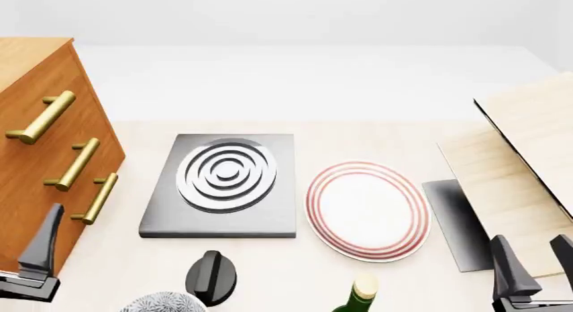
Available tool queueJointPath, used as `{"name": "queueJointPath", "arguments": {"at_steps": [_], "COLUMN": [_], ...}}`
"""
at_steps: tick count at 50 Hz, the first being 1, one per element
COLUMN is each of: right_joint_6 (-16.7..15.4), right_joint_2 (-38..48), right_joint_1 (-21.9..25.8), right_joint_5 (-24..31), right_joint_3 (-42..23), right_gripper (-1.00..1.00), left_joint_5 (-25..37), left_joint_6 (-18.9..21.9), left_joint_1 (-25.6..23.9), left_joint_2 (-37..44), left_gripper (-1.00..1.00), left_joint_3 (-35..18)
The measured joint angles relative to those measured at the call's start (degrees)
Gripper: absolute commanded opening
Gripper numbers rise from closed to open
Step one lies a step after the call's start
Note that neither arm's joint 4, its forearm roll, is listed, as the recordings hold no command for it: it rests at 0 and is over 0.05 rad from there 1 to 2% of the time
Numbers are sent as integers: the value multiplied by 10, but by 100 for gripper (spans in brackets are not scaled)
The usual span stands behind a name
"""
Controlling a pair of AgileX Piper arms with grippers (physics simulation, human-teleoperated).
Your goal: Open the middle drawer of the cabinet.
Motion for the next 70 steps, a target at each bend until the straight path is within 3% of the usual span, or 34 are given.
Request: {"name": "queueJointPath", "arguments": {"at_steps": [17, 36, 56, 70], "right_joint_6": [0, 0, 0, 0], "right_joint_2": [0, -1, -1, -1], "right_joint_1": [0, 0, 0, 0], "right_joint_5": [0, 1, 1, 1], "right_joint_3": [0, 0, 0, 0], "right_gripper": [100, 100, 100, 100], "left_joint_5": [-185, -480, -635, -665], "left_joint_6": [148, 242, 277, 314], "left_joint_1": [23, 67, 88, 102], "left_joint_2": [173, 451, 653, 685], "left_gripper": [100, 100, 100, 100], "left_joint_3": [37, 92, 102, 107]}}
